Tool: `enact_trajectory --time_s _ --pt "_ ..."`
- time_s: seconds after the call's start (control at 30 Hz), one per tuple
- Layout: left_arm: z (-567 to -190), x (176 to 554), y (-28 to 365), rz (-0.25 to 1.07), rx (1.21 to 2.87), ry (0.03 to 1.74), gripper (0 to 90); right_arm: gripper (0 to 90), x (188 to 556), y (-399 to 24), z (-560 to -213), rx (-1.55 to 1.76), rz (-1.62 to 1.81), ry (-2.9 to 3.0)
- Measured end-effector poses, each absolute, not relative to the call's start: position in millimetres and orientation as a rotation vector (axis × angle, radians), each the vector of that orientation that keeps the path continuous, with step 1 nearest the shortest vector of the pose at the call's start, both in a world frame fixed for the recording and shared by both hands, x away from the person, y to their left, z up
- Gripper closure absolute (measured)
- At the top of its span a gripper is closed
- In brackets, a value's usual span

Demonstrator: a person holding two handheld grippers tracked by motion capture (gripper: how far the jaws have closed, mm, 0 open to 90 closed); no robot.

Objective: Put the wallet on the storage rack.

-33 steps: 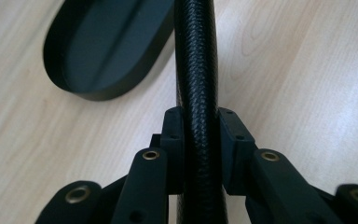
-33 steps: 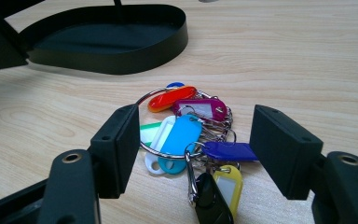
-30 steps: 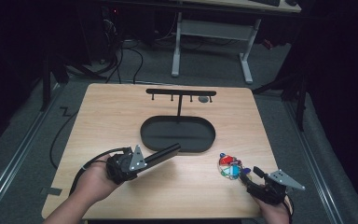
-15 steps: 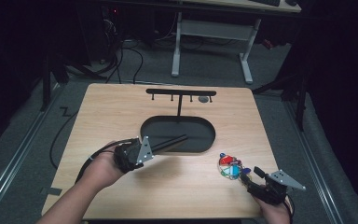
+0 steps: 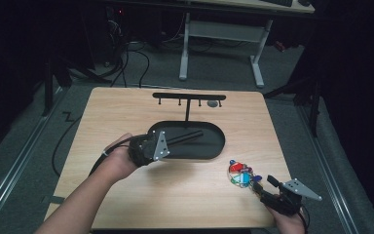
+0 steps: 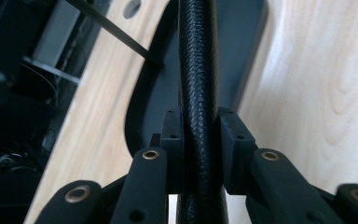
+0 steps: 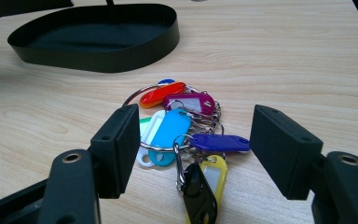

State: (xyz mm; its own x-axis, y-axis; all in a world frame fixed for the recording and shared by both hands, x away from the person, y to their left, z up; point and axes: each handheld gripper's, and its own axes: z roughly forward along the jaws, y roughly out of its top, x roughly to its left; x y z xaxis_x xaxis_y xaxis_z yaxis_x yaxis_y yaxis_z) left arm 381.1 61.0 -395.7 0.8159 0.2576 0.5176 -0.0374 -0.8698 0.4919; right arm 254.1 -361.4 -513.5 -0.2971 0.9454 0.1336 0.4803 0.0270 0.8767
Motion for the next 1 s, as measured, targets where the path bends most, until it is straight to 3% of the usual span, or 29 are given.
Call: enact_trajectory --time_s 0.53,1.0 --pt "-406.9 416.3 15.7 0.872 2.507 0.021 74.7 33.7 251.2 -365.5 -514.7 1.46 1.215 1.804" --pt "-430.2 449.8 12.0 0.855 2.508 0.065 74.7 33.7 251.2 -367.9 -516.3 1.474 1.234 1.799"
